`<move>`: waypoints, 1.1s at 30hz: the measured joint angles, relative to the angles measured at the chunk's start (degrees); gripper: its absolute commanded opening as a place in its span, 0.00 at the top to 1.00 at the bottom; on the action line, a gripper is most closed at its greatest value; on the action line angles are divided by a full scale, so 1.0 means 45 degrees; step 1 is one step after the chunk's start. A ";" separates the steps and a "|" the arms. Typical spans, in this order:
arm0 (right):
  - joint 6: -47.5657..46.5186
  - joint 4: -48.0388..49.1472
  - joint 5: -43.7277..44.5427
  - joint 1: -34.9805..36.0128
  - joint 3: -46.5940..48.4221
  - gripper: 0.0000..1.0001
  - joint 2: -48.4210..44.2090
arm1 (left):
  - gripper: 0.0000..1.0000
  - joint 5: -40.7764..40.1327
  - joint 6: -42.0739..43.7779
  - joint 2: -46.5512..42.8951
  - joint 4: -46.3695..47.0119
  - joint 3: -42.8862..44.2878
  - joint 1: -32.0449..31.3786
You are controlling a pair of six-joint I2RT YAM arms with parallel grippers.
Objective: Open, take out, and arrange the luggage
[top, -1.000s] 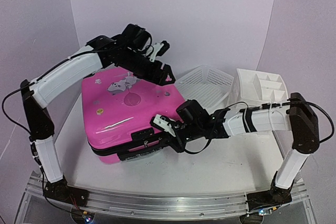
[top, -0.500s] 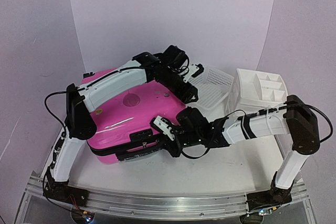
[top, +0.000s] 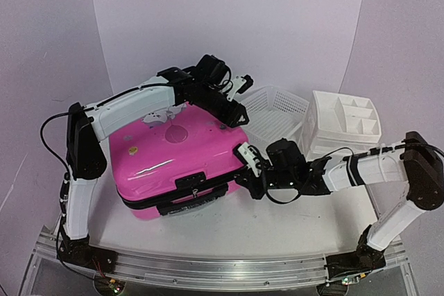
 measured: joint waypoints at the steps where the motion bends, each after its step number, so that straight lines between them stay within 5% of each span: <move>1: 0.0087 -0.0005 -0.0559 -0.0505 -0.0092 1.00 -0.0141 | 0.46 -0.0005 0.0000 -0.0087 0.0121 -0.0165 0.0005; 13: -0.1593 -0.0554 -0.5508 -0.3594 0.0136 1.00 0.0131 | 0.51 -0.0024 0.0126 -0.0981 0.1690 -0.1977 0.0005; 23: -0.7130 -0.2953 -0.8524 -0.5008 0.2220 1.00 0.1715 | 0.50 -0.0029 0.0495 -0.1885 0.2254 -0.3259 0.0015; 33: -1.1404 -0.6450 -0.9748 -0.5489 0.5173 1.00 0.3371 | 0.37 -0.0073 0.0287 -0.4687 -0.0636 -0.5090 0.0068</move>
